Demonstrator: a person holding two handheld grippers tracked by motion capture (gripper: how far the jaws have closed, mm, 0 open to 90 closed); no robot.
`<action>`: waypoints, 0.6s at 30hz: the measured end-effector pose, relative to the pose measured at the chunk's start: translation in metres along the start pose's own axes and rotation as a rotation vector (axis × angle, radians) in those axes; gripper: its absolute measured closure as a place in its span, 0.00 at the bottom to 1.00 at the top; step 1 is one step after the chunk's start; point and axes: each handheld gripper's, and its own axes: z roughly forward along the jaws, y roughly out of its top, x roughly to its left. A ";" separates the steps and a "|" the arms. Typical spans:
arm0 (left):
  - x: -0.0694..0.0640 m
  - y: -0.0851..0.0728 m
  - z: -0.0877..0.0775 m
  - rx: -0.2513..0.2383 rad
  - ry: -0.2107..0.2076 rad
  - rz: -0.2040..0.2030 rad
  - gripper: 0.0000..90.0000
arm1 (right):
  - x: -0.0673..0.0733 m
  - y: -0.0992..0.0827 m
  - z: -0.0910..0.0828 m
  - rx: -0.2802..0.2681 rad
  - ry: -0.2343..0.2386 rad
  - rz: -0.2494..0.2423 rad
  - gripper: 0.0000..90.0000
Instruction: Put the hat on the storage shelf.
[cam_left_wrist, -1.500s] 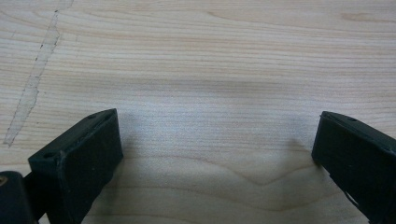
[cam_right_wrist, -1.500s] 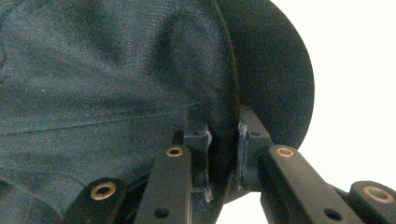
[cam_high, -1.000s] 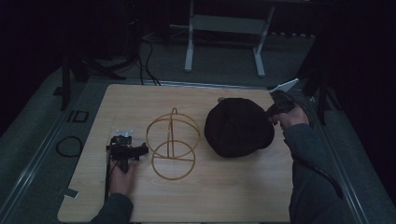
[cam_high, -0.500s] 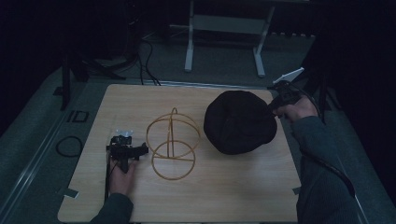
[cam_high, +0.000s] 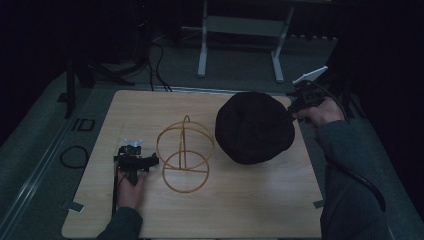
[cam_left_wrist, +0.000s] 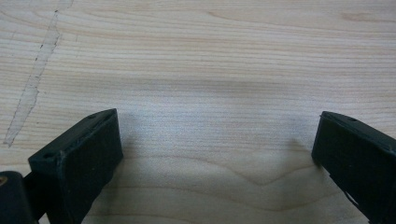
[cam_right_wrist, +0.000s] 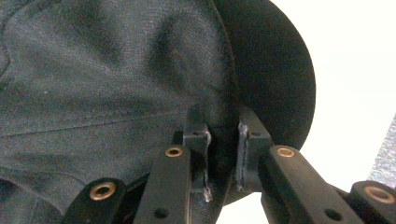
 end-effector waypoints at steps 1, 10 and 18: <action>0.000 0.000 0.000 0.000 0.000 0.000 0.01 | 0.001 0.000 -0.004 -0.005 0.010 -0.003 0.86; 0.000 0.000 0.000 0.000 0.000 0.000 0.01 | 0.008 0.001 -0.017 -0.012 0.029 -0.025 0.86; 0.000 0.000 0.000 0.001 -0.001 0.000 0.01 | 0.017 0.004 -0.024 -0.021 0.037 -0.044 0.86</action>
